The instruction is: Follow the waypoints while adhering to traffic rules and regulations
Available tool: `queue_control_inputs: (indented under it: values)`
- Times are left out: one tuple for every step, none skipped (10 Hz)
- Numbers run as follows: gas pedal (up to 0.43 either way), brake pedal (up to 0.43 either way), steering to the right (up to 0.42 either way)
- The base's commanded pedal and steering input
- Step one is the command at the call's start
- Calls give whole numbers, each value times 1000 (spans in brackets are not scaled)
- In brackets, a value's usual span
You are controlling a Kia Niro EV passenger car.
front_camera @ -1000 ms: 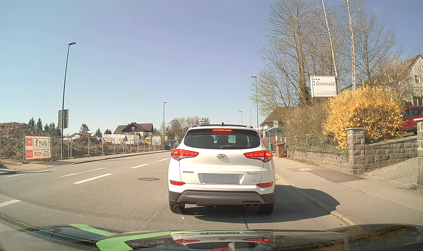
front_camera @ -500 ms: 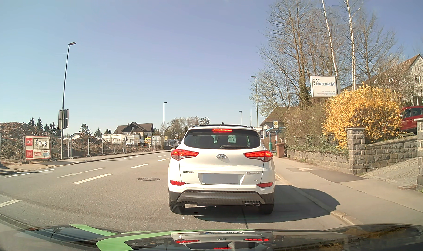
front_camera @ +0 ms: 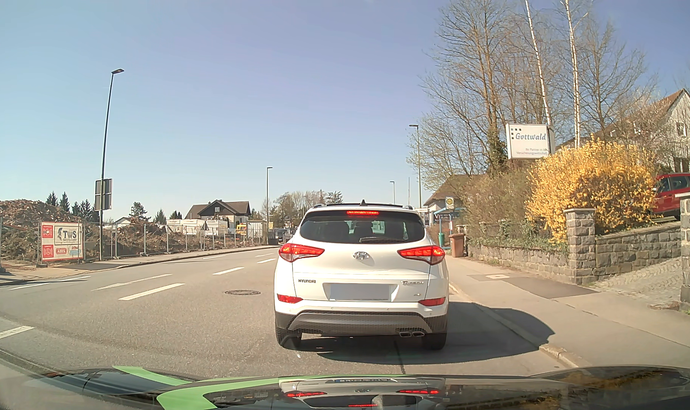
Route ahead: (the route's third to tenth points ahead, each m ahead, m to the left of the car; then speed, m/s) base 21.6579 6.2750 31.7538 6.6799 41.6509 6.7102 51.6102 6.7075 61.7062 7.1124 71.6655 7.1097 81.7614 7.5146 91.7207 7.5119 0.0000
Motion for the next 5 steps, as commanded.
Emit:
queue_control_inputs:
  values:
    - [0, 317, -9]
    - [0, 317, -9]
    - [0, 317, -9]
    - [0, 317, -9]
    - [0, 317, -9]
